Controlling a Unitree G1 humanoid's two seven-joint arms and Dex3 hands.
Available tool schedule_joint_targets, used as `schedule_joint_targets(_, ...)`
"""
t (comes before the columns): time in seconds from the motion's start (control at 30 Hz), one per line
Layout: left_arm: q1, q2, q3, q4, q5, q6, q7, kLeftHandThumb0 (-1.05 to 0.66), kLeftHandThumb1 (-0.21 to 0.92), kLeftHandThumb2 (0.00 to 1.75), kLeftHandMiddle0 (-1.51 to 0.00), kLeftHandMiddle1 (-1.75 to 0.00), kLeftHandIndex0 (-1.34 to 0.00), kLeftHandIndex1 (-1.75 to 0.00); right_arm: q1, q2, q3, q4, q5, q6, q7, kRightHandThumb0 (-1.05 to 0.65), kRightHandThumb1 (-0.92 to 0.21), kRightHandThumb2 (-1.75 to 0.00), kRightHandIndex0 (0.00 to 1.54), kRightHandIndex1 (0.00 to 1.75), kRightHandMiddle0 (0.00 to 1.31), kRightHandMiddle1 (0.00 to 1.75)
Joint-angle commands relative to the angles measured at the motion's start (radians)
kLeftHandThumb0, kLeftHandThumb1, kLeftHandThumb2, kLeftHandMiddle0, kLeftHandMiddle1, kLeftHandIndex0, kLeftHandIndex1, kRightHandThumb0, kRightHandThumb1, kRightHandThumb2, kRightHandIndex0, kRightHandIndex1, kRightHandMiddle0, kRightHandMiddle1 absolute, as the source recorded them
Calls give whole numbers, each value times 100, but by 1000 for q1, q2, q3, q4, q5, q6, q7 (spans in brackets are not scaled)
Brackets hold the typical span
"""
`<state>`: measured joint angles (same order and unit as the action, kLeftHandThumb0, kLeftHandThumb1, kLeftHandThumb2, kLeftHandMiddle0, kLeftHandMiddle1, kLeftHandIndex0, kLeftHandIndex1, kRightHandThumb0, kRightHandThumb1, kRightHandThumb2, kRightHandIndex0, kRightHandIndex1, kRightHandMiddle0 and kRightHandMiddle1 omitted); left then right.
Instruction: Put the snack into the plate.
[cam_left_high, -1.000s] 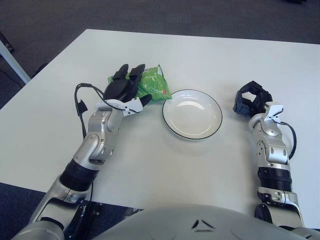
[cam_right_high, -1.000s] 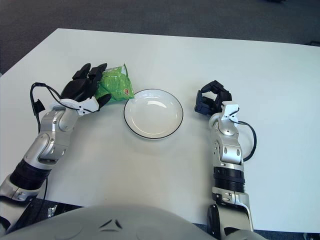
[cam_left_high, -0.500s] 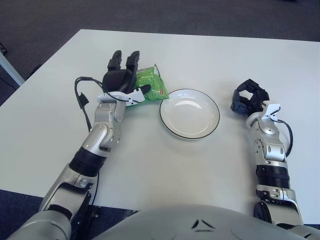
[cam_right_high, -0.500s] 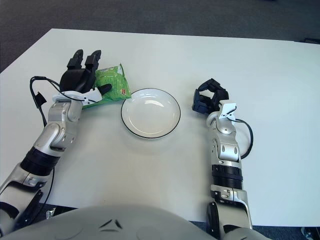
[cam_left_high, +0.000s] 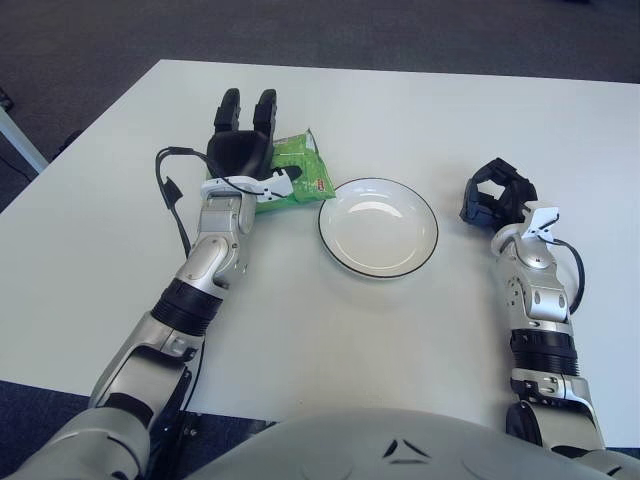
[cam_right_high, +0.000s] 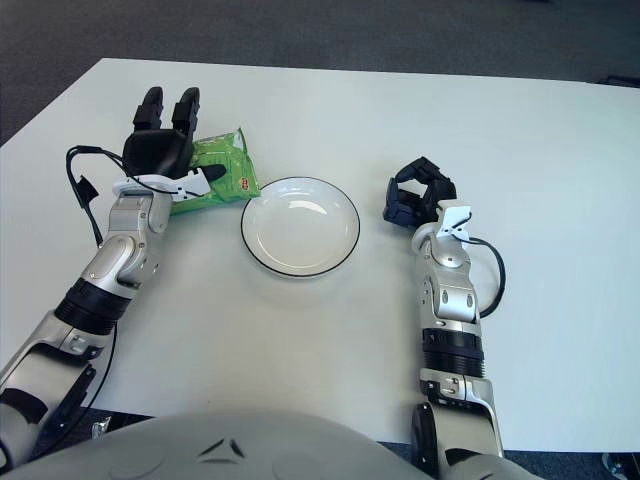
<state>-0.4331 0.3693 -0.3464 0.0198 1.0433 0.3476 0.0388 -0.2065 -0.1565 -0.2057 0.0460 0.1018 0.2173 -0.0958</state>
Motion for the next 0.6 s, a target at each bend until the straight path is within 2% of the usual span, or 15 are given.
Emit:
schedule_joint_targets(0.0,-33,23,-6,25,8,-13,-37,-104,89,25,0,0,0,0,39,21,1,46,-1,45,-4,-50,-27,-137,126,175,65,175)
schedule_joint_targets(0.23,-60,50,-12,57,-30,-56,-120,-105,91,19,0,0,0,0,38,18,1,46,-1,45,1,-50,-27,-137,126,175,65,175)
schedule_joint_targets(0.37,-77,67,-8,61,-85,-84,-231,-105,92,17,0,0,0,0,37,17,1,46,0,44,2,-50,-27,-137,126,175,65,175)
schedule_joint_targets(0.57,-138,104,0,133,-214,-158,-409,-105,92,22,0,0,0,0,39,16,4,42,-6,45,0,-50,-27,-137,126,175,65,175)
